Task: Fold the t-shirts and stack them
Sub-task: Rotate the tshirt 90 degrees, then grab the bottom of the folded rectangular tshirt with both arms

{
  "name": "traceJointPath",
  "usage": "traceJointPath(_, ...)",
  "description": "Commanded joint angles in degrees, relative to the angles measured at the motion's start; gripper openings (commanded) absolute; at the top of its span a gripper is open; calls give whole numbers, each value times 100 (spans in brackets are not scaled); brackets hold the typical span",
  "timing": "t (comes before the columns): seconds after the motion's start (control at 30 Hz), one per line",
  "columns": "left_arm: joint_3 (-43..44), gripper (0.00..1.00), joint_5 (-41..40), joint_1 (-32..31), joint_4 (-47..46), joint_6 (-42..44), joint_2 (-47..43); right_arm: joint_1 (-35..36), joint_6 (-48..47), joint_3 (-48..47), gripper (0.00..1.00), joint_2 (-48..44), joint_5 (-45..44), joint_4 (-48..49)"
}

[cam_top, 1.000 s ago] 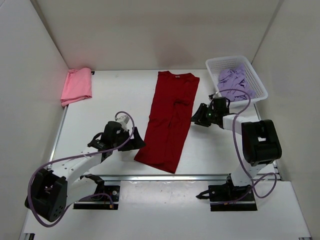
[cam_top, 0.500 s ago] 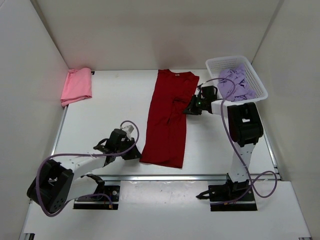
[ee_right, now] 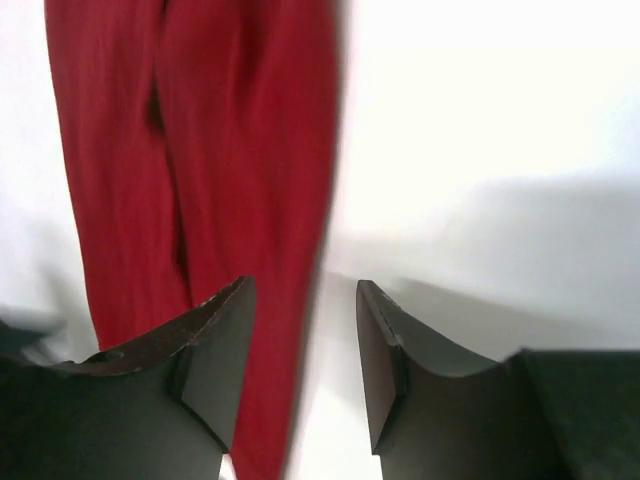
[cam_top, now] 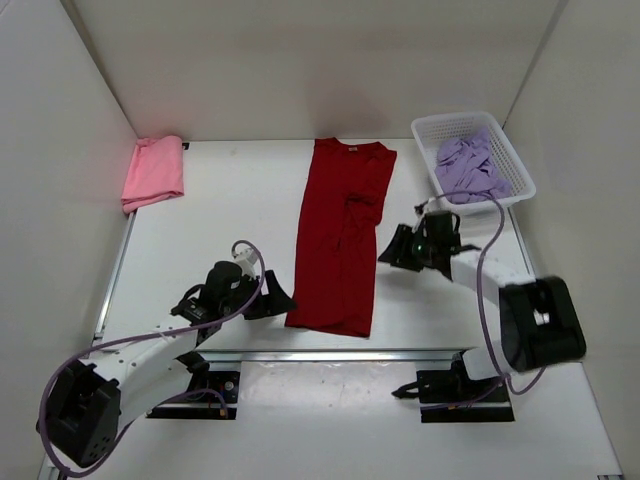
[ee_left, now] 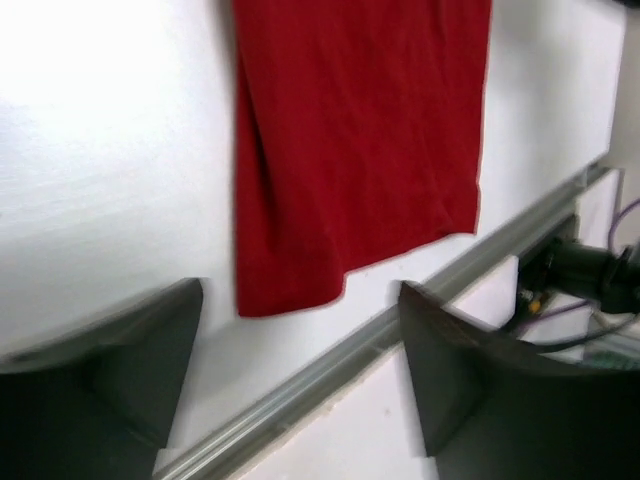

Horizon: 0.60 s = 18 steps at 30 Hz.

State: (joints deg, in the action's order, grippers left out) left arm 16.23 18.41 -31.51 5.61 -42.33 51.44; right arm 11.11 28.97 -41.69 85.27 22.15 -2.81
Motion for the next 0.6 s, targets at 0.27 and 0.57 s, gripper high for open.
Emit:
traceJointPath(0.27, 346, 92, -110, -277, -490, 374, 1298, 1515, 1198, 2719, 41, -2656, -141, 62)
traceJointPath(0.57, 285, 53, -57, -453, -499, 252, 1351, 2228, 1831, 3157, 40, -3042, 34, 70)
